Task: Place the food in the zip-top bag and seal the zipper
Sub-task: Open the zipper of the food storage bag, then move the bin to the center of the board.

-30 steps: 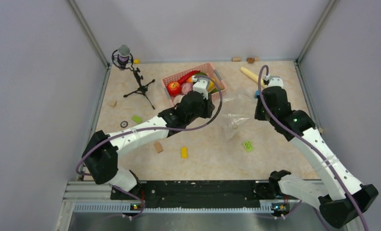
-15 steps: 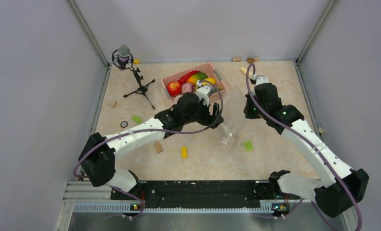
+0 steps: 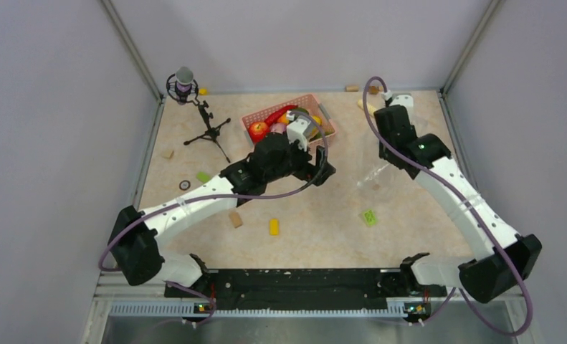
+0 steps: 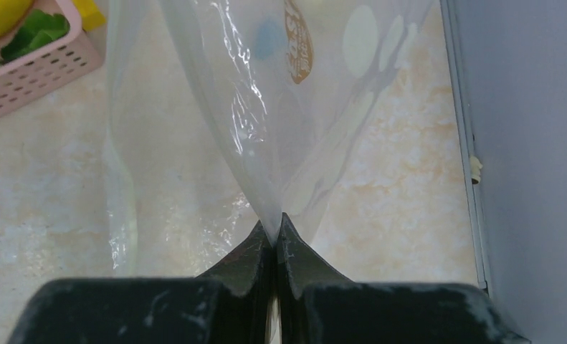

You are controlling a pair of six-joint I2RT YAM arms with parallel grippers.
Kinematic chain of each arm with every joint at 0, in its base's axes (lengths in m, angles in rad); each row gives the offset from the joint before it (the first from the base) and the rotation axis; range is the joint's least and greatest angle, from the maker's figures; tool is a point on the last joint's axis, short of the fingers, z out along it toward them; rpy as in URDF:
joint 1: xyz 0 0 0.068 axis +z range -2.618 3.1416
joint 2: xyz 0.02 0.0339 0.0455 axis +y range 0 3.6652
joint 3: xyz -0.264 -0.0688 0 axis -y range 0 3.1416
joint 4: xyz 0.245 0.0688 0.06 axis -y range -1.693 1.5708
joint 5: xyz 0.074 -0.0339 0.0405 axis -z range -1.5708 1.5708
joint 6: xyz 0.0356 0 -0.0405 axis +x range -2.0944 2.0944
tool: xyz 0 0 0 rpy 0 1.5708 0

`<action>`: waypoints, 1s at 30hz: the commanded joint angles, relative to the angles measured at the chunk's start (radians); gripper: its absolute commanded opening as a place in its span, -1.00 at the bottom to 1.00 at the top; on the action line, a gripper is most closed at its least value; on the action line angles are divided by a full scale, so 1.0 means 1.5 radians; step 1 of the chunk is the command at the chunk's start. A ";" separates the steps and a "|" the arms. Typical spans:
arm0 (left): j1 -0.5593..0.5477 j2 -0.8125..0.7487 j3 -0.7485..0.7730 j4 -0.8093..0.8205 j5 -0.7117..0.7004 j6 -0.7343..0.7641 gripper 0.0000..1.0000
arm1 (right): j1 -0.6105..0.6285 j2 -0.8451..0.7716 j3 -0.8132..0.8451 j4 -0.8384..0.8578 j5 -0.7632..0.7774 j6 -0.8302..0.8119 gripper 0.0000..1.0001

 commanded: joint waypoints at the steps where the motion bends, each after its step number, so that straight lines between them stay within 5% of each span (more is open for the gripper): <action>1: 0.014 -0.070 -0.004 -0.021 -0.120 0.016 0.94 | 0.006 0.075 -0.011 0.029 -0.015 -0.025 -1.00; 4: 0.060 -0.074 -0.015 -0.029 -0.163 0.011 0.94 | 0.008 0.124 -0.013 0.067 -0.053 -0.031 -1.00; 12: 0.227 0.048 0.036 -0.049 -0.062 -0.014 0.94 | 0.014 0.126 -0.074 0.150 -0.126 -0.025 -1.00; 24: 0.284 0.296 0.259 -0.121 -0.069 0.063 0.94 | 0.014 0.021 -0.265 0.352 -0.229 -0.001 -1.00; 30: 0.285 0.349 0.290 -0.126 -0.112 0.058 0.94 | 0.014 0.006 -0.307 0.398 -0.275 0.045 -1.00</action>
